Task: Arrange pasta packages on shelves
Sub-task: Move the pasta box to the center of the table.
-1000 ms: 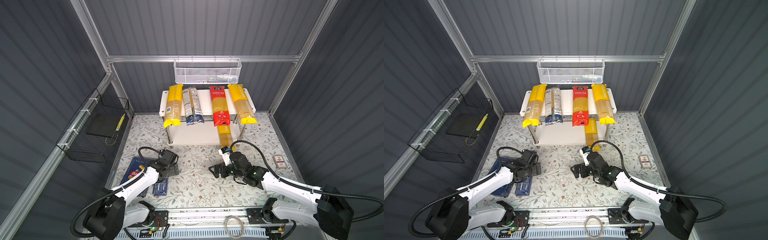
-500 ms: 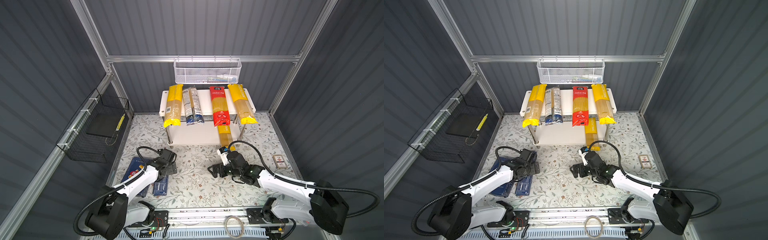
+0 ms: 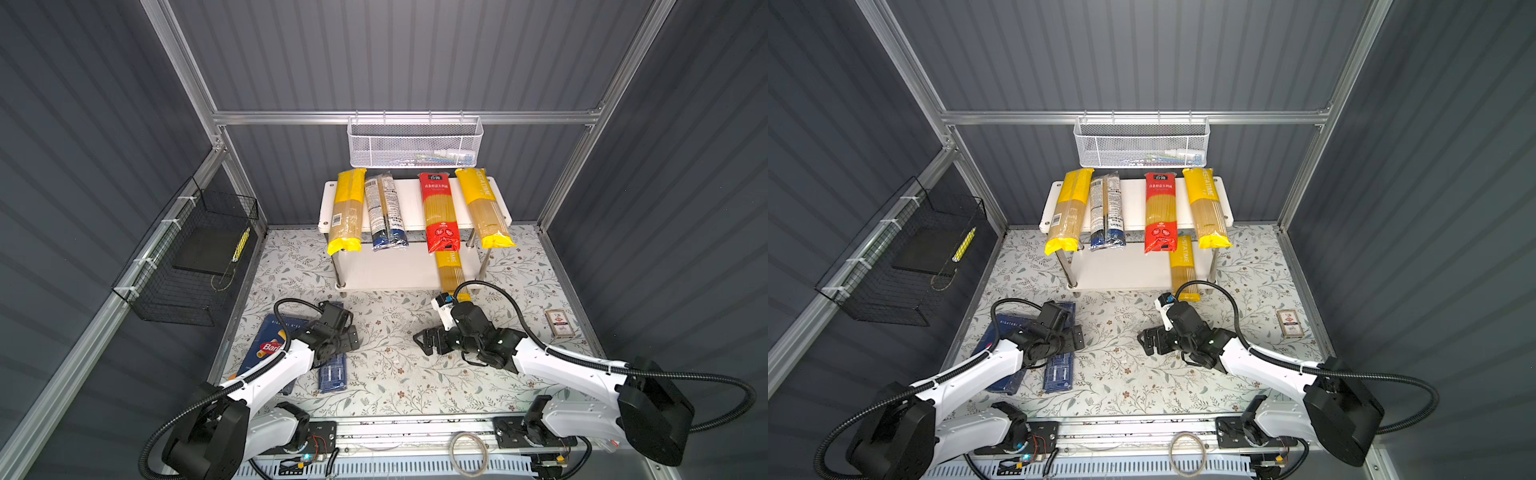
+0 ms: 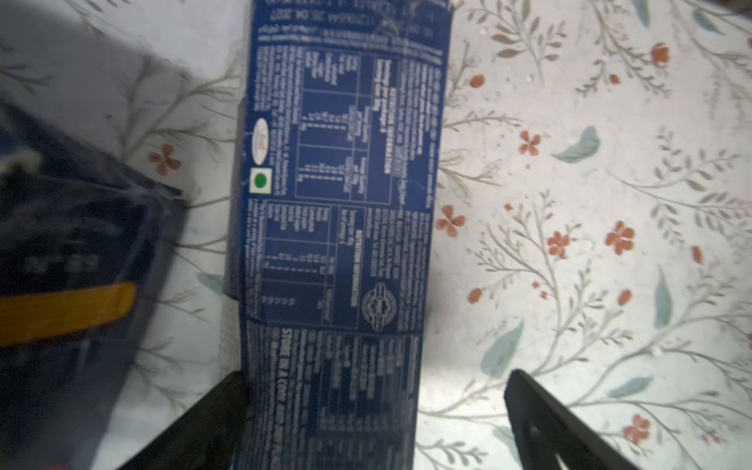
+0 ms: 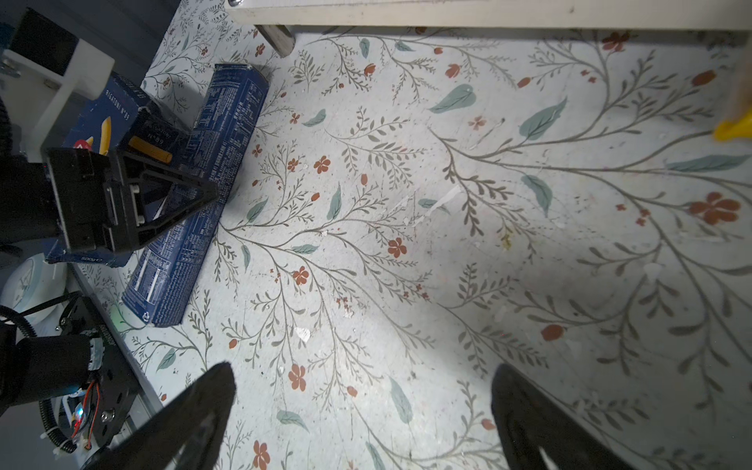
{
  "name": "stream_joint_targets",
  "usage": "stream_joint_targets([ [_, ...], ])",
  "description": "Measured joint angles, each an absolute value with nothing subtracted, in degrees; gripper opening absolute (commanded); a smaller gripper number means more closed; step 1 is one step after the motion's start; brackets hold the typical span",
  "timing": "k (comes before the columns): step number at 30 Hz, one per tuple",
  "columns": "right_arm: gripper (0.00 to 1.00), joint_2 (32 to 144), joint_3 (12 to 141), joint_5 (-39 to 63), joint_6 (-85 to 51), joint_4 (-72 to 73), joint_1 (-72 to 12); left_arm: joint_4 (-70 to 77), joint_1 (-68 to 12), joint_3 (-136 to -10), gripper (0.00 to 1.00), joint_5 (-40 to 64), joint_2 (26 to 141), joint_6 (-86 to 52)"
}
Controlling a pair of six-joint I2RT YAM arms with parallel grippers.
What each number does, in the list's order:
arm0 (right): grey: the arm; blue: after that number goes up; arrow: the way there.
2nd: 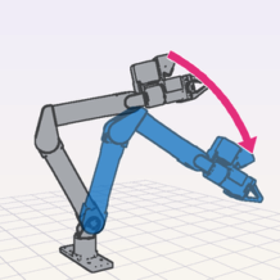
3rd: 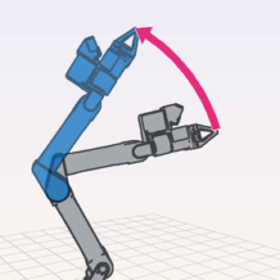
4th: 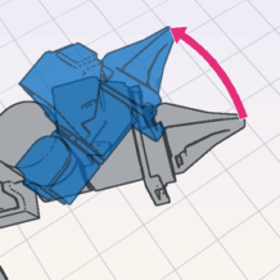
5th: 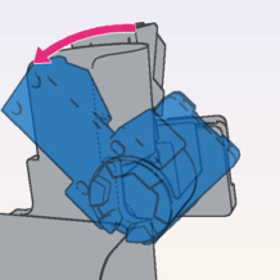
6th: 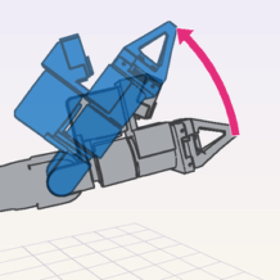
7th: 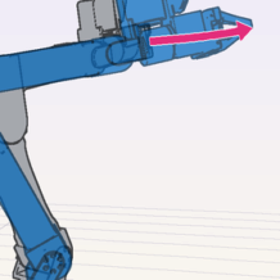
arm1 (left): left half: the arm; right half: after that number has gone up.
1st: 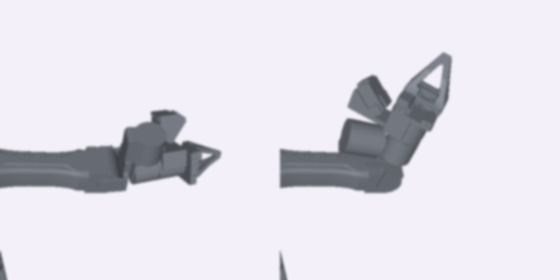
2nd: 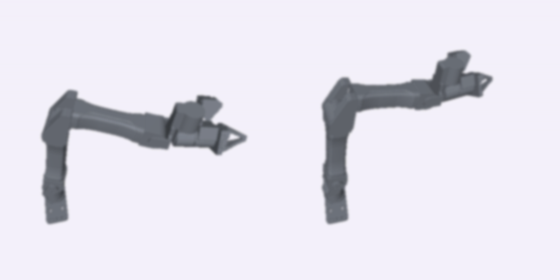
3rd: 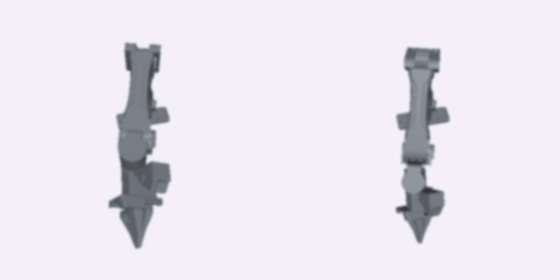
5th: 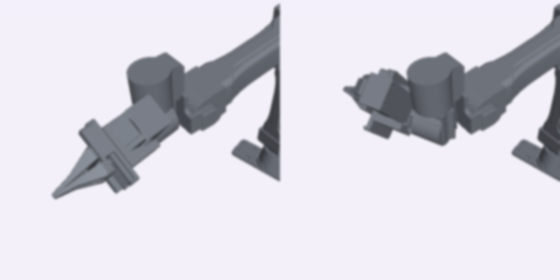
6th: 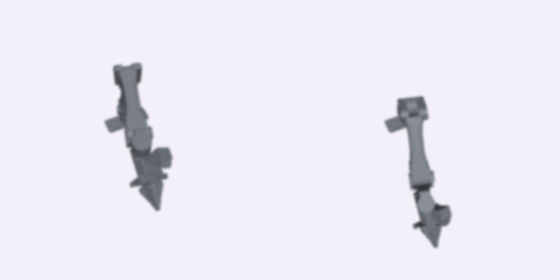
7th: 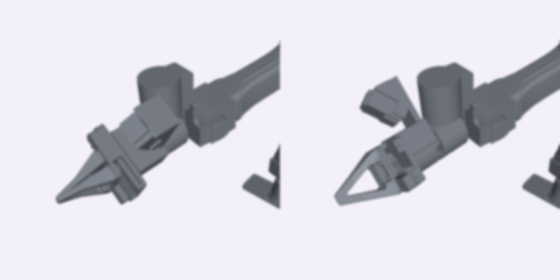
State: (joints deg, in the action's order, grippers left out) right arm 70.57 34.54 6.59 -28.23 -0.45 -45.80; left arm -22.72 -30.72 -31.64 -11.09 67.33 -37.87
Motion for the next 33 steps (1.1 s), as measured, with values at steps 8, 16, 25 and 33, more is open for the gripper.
stream_joint_targets([
  [8,0.99,70.6,35.0,7.8,-27.6,-1.9,-45.8,-17.0,-42.0,-33.5,1.0,-10.0,70.9,-43.2],
  [16,0.99,75.0,42.0,7.6,-23.9,-7.6,-49.1,-29.0,-37.4,-39.8,1.0,-12.6,63.9,-40.3],
  [25,0.99,80.4,47.8,1.0,-25.9,-7.8,-56.6,-26.0,-31.0,-40.6,1.0,-8.8,72.4,-34.4],
  [33,0.99,82.0,47.8,-1.1,-27.6,-7.7,-57.3,-16.8,-31.1,-35.7,1.0,-1.5,74.4,-34.3],
])
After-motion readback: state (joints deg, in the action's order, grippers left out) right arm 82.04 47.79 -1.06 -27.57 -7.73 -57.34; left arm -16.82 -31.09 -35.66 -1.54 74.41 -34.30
